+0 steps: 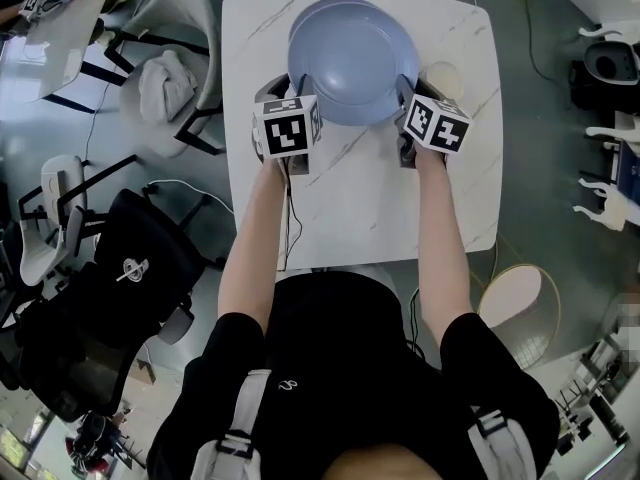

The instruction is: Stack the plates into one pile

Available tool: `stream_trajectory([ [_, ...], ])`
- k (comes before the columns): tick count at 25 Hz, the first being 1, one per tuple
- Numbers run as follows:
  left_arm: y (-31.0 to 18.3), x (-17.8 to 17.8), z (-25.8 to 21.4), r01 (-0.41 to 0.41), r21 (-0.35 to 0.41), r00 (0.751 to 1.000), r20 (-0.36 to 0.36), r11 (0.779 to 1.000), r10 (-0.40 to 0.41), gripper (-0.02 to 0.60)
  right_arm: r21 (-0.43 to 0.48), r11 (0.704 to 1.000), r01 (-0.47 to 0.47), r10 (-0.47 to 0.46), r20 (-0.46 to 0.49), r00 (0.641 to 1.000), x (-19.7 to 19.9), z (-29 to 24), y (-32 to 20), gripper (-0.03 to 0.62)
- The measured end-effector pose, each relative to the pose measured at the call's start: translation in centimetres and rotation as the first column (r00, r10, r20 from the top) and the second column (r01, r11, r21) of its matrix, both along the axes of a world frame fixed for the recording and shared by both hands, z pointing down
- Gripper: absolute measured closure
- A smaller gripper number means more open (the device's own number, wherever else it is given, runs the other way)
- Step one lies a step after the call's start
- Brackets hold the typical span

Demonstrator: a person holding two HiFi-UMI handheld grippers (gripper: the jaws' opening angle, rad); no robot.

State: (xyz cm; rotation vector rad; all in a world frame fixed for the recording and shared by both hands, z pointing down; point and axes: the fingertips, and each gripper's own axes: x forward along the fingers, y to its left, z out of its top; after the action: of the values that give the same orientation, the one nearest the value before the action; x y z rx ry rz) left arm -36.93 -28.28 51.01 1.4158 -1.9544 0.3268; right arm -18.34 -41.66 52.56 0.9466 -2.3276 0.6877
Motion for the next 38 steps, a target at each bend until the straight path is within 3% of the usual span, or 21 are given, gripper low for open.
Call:
stream_trajectory([
  [6,-1.8,-1.7,1.7,-0.023,0.005,1.000,0.000,1.000,0.023,0.439,0.002,1.000,0.000,0.000,-0.052,0.999,-1.8,1.3,-1.9,0.488],
  [11,-3.3,-2.3,2.5,-0.017,0.046,1.000,0.004,0.999,0.017,0.426,0.056,0.998,-0.001,0.006,-0.086,0.996,-2.7,1.2,-3.7,0.487],
  [17,-4.1,-2.3,1.8,-0.043,0.072,0.996,0.086,0.996,0.037,0.394,0.108,0.994,-0.001,0.026,-0.228,0.973,-1.7,1.3,-4.0,0.450],
  [22,-2.5,-2.3,-0.4,0.050,0.145,0.996,0.071,0.988,-0.061,0.431,0.169,0.985,0.018,0.008,-0.150,0.989,-2.0,-1.6,-2.5,0.467],
  [27,0.7,0.1,-3.6,0.123,0.241,0.990,0.034,0.963,-0.135,0.501,0.223,0.972,0.070,-0.061,-0.045,0.997,-1.6,-4.0,1.0,0.581],
  [31,3.5,2.8,-7.0,0.113,0.283,0.976,0.148,0.952,-0.160,0.563,0.265,0.948,0.176,-0.190,0.029,0.981,-1.4,-7.2,4.2,0.585],
  [34,5.1,5.8,-9.7,0.088,0.324,0.965,0.205,0.942,-0.160,0.565,0.330,0.921,0.204,-0.257,0.122,0.959,0.0,-11.3,6.4,0.586],
  [36,5.6,7.6,-11.7,0.087,0.372,0.960,0.218,0.924,-0.178,0.565,0.388,0.899,0.201,-0.279,0.153,0.948,1.5,-14.1,7.1,0.586],
  [38,6.7,9.5,-14.1,0.109,0.442,0.953,0.207,0.891,-0.219,0.565,0.427,0.884,0.188,-0.278,0.158,0.948,3.6,-16.6,7.7,0.586],
])
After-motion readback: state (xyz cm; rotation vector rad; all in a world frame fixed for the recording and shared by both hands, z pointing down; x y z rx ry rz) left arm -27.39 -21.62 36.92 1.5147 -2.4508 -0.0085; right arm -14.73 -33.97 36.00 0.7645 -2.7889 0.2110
